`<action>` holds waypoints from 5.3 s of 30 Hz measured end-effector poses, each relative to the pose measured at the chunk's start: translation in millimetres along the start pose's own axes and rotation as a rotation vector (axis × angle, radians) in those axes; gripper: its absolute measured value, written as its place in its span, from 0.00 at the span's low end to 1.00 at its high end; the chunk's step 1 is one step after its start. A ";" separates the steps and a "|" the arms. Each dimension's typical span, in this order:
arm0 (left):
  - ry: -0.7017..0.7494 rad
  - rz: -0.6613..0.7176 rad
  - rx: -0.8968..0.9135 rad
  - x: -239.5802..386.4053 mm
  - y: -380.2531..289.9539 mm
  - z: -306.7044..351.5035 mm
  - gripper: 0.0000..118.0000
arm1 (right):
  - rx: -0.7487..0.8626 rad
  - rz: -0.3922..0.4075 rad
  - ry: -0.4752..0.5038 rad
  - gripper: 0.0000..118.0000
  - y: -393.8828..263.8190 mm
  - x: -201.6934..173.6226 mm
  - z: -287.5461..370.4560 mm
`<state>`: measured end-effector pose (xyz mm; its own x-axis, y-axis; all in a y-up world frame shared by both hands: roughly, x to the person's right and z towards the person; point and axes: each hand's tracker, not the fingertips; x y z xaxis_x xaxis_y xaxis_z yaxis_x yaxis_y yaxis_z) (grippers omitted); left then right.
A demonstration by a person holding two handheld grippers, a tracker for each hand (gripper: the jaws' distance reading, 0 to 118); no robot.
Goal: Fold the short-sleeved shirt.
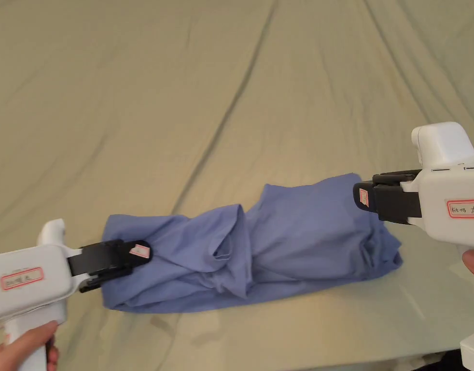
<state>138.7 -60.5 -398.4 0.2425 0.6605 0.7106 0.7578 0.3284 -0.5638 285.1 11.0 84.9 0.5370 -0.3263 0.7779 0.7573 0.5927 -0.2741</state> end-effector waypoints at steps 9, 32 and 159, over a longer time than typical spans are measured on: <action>0.591 -0.250 0.037 92.8 5.8 29.1 0.10 | 0.022 -0.013 0.024 0.02 -1.5 15.5 3.4; 0.307 -0.354 -0.034 196.4 -9.3 -50.6 0.69 | 0.057 -0.129 -0.049 0.02 -24.2 68.7 39.6; 0.553 -0.577 0.964 295.5 10.8 101.5 1.00 | 0.773 0.235 -0.477 1.00 101.2 -59.7 136.4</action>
<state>157.1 206.8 -237.2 0.4217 -0.0389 0.9059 0.1436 0.9893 -0.0244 278.9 190.8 87.8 0.3058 0.0989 0.9469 0.1000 0.9857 -0.1353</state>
